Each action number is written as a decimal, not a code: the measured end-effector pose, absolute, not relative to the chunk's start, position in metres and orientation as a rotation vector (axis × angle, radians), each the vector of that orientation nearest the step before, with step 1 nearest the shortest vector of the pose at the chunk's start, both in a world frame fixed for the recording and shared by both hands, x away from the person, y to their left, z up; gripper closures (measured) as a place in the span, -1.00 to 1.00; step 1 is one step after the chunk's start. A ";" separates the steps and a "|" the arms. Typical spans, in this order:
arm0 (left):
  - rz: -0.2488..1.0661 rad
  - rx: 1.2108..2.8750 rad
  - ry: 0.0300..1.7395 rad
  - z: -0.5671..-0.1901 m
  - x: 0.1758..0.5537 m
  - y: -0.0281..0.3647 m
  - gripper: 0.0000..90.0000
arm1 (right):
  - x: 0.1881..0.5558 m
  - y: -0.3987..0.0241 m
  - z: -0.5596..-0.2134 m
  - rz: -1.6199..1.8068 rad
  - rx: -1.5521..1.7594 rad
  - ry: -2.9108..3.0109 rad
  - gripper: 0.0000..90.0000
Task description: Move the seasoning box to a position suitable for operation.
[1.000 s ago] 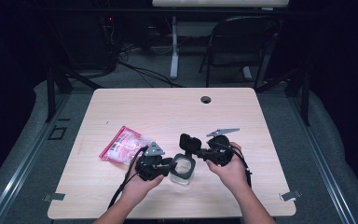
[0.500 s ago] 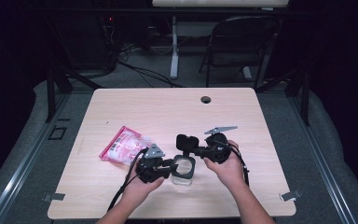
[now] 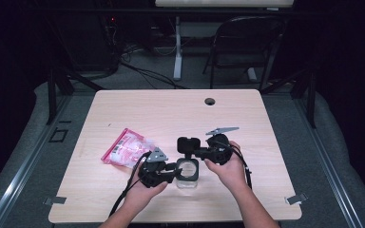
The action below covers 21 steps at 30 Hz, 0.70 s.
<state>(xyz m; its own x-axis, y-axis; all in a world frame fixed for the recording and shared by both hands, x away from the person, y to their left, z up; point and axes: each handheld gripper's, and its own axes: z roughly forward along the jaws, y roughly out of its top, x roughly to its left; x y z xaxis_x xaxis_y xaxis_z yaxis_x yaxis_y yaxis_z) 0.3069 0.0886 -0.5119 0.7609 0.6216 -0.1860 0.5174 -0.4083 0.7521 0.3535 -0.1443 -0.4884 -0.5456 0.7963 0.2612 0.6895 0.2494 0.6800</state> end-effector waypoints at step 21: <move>0.301 2.015 0.935 -0.496 0.313 0.162 0.23 | 0.336 -0.156 -0.482 1.128 1.347 2.386 0.37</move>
<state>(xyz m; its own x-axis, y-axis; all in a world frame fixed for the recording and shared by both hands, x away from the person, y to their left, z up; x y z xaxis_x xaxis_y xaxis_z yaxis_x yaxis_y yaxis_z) 0.3133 0.1624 -0.4957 0.6889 0.7129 -0.1312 0.5029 -0.3396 0.7948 0.3363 -0.1558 -0.4822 -0.5741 0.7940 0.2002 0.6585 0.3024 0.6891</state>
